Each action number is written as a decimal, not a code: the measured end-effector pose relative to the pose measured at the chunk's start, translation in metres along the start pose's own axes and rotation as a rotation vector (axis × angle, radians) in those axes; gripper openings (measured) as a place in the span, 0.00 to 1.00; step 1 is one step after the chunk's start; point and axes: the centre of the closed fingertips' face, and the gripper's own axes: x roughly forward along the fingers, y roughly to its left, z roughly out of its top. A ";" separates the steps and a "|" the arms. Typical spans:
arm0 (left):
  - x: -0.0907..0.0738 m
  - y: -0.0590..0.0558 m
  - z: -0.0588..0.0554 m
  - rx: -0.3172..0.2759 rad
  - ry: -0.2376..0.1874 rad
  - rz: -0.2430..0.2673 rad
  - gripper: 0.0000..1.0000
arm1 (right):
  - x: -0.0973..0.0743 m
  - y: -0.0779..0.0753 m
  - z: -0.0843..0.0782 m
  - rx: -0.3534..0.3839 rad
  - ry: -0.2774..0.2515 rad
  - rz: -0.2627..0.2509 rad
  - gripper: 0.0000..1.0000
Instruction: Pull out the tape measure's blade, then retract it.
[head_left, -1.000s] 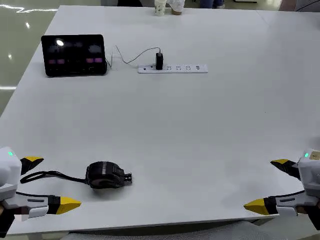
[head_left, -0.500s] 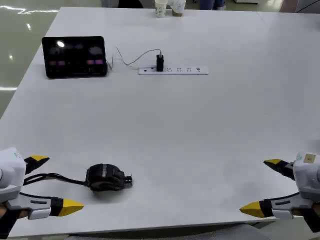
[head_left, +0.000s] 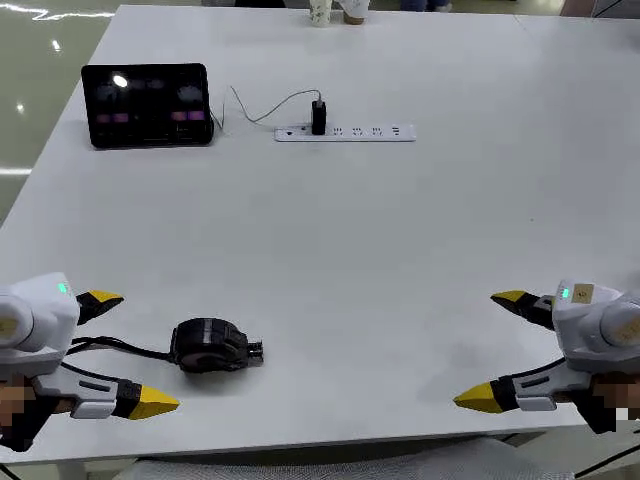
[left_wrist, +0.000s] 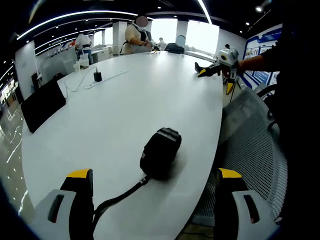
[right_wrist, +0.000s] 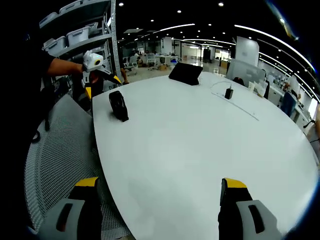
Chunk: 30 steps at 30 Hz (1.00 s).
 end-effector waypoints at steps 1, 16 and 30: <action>0.001 0.000 0.000 0.014 0.006 -0.002 0.99 | 0.002 0.000 0.003 -0.001 -0.004 0.004 0.99; 0.019 -0.006 0.011 0.203 0.040 -0.090 0.97 | 0.024 0.007 0.035 -0.058 -0.026 0.055 0.99; 0.037 -0.009 0.018 0.291 0.084 -0.130 0.86 | 0.054 0.023 0.054 -0.133 -0.015 0.135 0.99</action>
